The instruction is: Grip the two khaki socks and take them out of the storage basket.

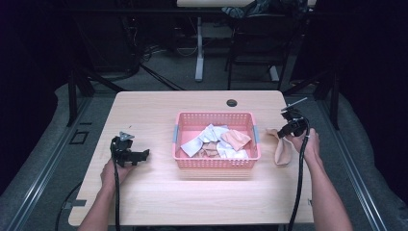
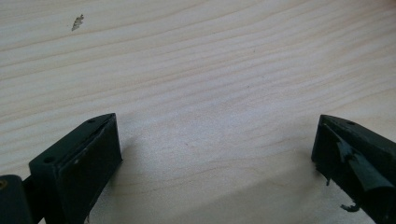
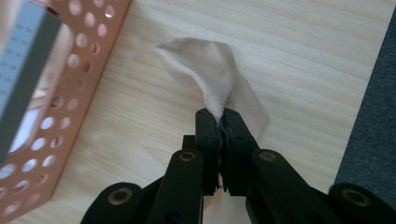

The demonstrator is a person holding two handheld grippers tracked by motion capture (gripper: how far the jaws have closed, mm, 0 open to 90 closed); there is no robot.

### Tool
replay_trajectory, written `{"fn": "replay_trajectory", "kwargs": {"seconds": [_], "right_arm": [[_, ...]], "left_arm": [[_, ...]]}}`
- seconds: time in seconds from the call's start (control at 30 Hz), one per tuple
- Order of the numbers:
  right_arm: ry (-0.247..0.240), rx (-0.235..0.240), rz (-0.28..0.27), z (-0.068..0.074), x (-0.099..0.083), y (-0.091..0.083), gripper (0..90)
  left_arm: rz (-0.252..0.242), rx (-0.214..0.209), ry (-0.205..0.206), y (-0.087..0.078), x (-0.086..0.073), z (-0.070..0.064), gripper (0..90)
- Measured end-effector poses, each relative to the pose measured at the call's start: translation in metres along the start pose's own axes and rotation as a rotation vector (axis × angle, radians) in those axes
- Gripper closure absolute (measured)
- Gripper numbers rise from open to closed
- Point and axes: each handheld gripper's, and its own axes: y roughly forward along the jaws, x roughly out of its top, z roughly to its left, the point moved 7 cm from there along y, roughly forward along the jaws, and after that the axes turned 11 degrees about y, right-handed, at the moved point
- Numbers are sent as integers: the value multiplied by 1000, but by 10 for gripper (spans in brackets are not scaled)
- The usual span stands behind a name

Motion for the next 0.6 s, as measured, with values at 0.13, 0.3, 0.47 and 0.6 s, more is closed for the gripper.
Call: {"fn": "replay_trajectory", "kwargs": {"seconds": [0.13,0.3,0.47,0.6], "right_arm": [[11,-5,2,1,-3,11,862],[23,8,36,1,-8,24,725],[-23,35,-36,9,-2,-8,333],[-60,46,-73,24,6,-39,178]], "left_arm": [[0,0,0,0,0,0,10],[0,0,0,0,0,0,10],[2,-1,3,0,0,0,9],[1,-1,3,0,0,0,9]]}}
